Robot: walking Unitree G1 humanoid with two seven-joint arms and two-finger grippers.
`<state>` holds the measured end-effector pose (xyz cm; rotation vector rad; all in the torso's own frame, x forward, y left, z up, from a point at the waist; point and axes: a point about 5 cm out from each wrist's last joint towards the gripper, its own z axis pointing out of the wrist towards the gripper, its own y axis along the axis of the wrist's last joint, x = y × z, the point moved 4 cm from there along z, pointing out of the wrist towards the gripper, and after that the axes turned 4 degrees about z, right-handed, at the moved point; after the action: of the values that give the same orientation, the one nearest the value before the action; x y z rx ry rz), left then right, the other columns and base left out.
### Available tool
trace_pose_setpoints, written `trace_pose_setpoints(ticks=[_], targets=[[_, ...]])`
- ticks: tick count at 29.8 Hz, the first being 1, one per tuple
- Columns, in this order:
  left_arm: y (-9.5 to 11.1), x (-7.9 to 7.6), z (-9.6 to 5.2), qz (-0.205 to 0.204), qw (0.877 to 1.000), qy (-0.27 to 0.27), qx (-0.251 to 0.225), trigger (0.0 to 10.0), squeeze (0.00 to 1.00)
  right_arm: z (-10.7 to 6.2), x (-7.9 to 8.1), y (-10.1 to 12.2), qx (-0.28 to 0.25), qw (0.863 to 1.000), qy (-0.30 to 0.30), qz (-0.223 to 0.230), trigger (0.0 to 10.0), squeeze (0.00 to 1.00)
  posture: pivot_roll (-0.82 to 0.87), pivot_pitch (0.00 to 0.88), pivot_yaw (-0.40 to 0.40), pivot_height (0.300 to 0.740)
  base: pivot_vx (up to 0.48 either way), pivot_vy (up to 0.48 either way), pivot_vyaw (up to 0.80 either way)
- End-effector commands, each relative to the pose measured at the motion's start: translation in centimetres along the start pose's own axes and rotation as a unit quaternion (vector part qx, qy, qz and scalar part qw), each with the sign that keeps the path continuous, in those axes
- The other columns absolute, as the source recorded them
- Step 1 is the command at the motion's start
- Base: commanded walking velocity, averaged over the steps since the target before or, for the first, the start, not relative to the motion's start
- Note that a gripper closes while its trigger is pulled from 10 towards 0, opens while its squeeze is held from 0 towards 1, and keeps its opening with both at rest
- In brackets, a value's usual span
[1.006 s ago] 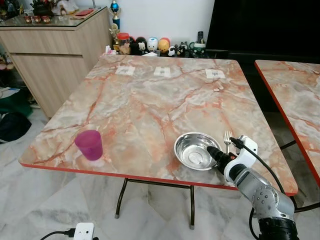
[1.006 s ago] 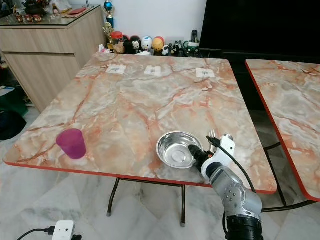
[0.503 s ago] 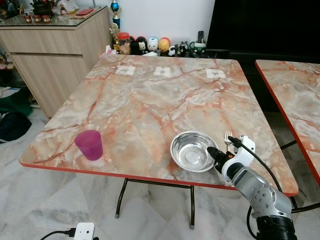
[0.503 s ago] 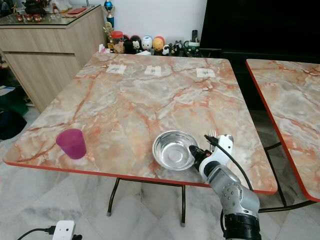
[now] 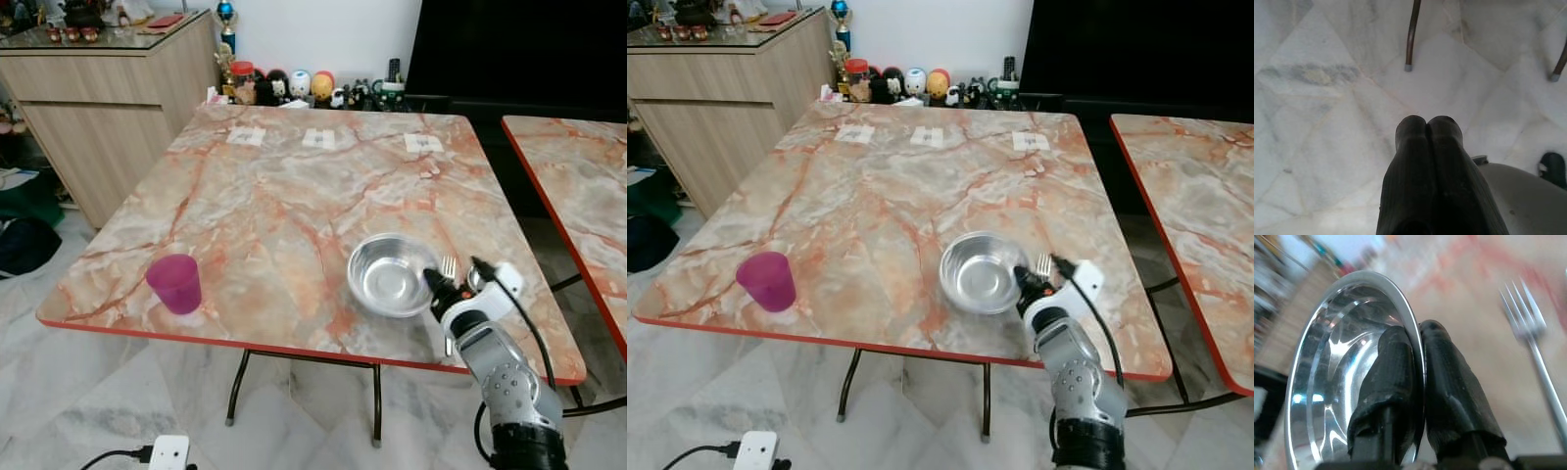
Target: Setting the table
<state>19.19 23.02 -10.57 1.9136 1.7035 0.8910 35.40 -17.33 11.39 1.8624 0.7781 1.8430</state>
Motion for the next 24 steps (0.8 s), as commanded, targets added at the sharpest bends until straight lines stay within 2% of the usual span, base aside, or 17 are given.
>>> trace_pose_setpoints(ticks=[1,2,4,6,8,14,24], targets=[[-0.3,0.2,-0.1,0.01,1.0,0.001,0.004,10.0,0.0,-0.2,0.9,0.8,-0.022,0.999,0.025,-0.004,1.2,0.0,0.02,0.0,-0.001,0.74,0.0,0.0,0.0],[-0.3,0.3,-0.1,0.003,1.0,0.006,0.003,10.0,0.0,-0.7,1.1,1.5,-0.055,0.998,0.026,-0.03,10.0,0.0,0.01,0.0,0.004,0.74,0.0,0.0,0.0],[-0.3,0.5,-0.1,-0.003,1.0,0.01,0.003,10.0,0.0,-1.3,1.0,2.5,-0.088,0.994,0.021,-0.056,10.0,0.0,0.0,0.0,0.01,0.74,0.0,0.0,0.0],[-0.3,0.6,-0.1,-0.004,1.0,0.011,0.003,10.0,0.0,-1.4,0.9,2.6,-0.092,0.994,0.017,-0.056,10.0,0.0,0.0,0.0,0.01,0.74,0.0,0.0,0.0],[-0.3,0.6,-0.1,-0.006,1.0,0.011,0.005,10.0,0.0,-1.5,0.5,3.1,-0.112,0.993,0.011,-0.038,10.0,0.0,0.0,0.0,0.013,0.74,0.0,0.0,0.0],[-0.2,0.9,-0.1,0.0,1.0,0.016,0.006,10.0,0.0,-2.4,0.0,4.5,-0.173,0.985,-0.003,-0.025,10.0,0.0,0.0,0.0,0.016,0.74,0.0,-0.049,0.0],[-0.1,1.2,-0.1,0.007,1.0,0.017,0.007,10.0,0.0,-2.3,0.0,4.5,-0.18,0.982,-0.01,-0.059,10.0,0.0,-0.01,0.0,0.031,0.74,0.0,-0.381,0.0]])
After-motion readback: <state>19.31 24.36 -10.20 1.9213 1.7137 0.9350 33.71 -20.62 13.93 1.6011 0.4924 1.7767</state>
